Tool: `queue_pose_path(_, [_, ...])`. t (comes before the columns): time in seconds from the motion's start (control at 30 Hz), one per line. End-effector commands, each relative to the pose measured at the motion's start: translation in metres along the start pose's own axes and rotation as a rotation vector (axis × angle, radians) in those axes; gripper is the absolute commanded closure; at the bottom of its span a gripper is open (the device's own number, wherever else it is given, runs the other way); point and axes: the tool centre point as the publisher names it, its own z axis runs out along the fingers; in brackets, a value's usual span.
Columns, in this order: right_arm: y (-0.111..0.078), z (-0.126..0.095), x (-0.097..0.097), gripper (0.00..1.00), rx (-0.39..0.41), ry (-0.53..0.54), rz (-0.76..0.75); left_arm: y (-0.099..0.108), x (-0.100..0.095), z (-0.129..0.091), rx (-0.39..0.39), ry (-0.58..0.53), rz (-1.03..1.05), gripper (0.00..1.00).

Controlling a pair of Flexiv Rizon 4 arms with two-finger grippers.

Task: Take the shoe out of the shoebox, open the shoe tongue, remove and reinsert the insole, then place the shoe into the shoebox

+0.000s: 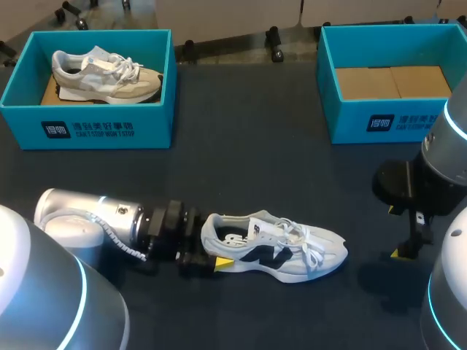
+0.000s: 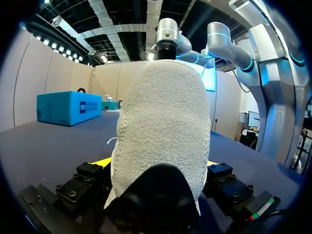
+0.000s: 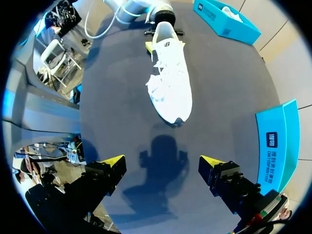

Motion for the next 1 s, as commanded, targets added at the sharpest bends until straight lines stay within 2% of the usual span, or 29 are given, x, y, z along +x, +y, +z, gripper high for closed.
queue_pose_path(0.03, [-0.001,0.001,0.001,0.00,-0.001,-0.003,0.000,0.002,0.000,0.004,-0.014,0.010,0.001,1.00])
queue_pose_path(0.07, [-0.001,0.001,0.001,0.00,-0.001,-0.003,0.000,0.003,0.000,0.004,-0.001,-0.016,0.012,1.00])
queue_pose_path(0.2, [-0.001,0.001,0.001,0.00,-0.001,-0.003,0.000,0.007,-0.003,0.001,-0.034,0.016,-0.015,1.00])
queue_pose_path(0.93, [-0.001,0.001,0.001,0.00,-0.001,-0.003,0.000,0.007,-0.003,0.001,-0.034,0.016,-0.015,1.00])
queue_pose_path(0.97, [0.008,0.003,-0.004,0.00,0.020,0.017,-0.032,0.007,-0.003,0.001,-0.034,0.016,-0.015,1.00])
queue_pose_path(1.0, [0.018,0.004,-0.010,0.00,0.055,0.048,0.006,0.007,-0.003,0.001,-0.034,0.016,-0.015,1.00])
